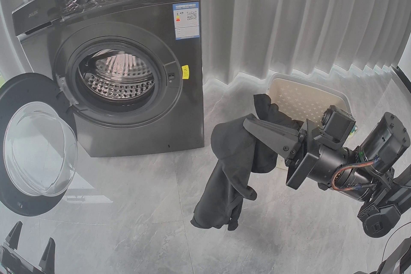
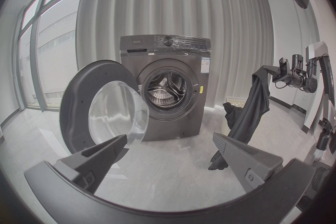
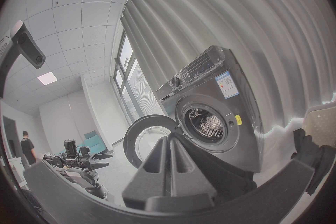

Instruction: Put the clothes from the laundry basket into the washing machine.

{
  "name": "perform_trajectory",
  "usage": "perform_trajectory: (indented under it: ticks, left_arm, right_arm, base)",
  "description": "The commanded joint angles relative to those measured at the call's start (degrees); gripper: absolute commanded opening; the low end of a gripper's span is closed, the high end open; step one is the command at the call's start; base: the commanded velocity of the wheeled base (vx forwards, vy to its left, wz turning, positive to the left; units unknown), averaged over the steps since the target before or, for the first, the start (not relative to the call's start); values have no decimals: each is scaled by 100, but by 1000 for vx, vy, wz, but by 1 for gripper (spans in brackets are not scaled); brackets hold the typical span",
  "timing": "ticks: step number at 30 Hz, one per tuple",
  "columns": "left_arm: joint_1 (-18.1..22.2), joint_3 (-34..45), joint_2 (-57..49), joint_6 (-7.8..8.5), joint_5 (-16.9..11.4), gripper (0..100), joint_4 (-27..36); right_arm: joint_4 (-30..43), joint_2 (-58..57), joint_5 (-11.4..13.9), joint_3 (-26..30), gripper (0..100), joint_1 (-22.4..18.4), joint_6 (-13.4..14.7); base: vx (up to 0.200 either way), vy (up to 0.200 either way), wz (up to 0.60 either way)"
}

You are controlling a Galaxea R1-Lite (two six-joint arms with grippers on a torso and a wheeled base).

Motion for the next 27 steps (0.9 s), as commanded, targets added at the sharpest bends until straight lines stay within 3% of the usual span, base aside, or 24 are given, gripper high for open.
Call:
perform_trajectory:
  ticks: [1, 27]
  left_arm:
    - [-2, 101, -77, -1, 4, 100, 0]
    - [-2, 92, -86, 8, 4, 100, 0]
  right_arm:
    - [-1, 63, 6, 46, 0, 27, -6]
    - [-1, 63, 6, 46, 0, 27, -6]
  base:
    - [0, 0, 0]
    - [0, 0, 69]
